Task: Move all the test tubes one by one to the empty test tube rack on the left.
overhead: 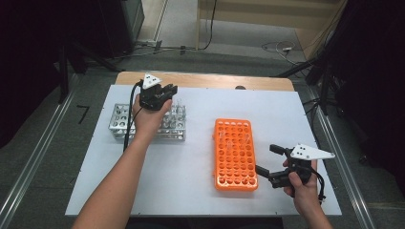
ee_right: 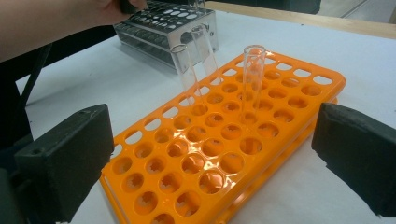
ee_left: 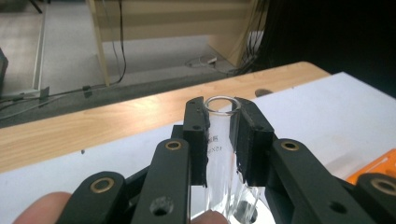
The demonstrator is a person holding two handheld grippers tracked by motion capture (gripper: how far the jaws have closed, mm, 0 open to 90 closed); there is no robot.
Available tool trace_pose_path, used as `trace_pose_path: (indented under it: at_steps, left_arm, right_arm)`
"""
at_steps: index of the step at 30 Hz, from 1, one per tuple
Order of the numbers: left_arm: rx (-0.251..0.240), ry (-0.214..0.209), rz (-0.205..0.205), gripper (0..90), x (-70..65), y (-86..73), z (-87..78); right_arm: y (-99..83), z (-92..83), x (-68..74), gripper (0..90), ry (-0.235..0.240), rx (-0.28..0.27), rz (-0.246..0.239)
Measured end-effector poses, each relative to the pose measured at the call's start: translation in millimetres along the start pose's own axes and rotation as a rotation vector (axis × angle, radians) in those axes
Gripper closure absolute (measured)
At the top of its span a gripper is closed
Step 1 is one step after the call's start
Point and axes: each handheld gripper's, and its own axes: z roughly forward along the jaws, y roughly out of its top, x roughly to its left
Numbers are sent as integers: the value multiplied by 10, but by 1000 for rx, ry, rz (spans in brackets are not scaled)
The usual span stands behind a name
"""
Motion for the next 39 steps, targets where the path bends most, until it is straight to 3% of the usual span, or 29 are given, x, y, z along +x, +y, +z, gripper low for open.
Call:
trace_pose_path:
  at_steps: [5, 8, 13, 15, 20, 28, 32, 33, 39]
  left_arm:
    - [88, -3, -18, 752, 12, -65, 57]
    - [112, 1, -8, 751, 4, -97, 70]
    - [119, 4, -10, 744, -6, -104, 61]
    - [141, 7, -30, 728, 14, -115, 64]
    - [162, 2, -22, 712, 19, -152, 72]
    - [171, 39, 58, 741, -58, -160, 78]
    - [180, 89, 176, 746, -179, -174, 99]
    - [180, 88, 179, 746, -197, -179, 110]
    - [211, 75, 110, 727, -139, -186, 127]
  right_arm:
    - [-6, 4, -7, 0, 0, -2, 0]
    - [-9, 5, -9, 0, 0, -3, 3]
    - [-11, 11, -8, 0, -2, 0, 2]
    - [-11, 12, -5, 0, -3, 1, 1]
    - [-10, 11, -5, 0, -3, -1, 0]
    - [-10, 18, 2, 0, -3, 4, 1]
    - [-12, 17, 2, 0, -3, 5, 3]
    - [-13, 18, 1, 0, -2, 4, 1]
    - [-12, 17, 3, 0, -1, 5, -2]
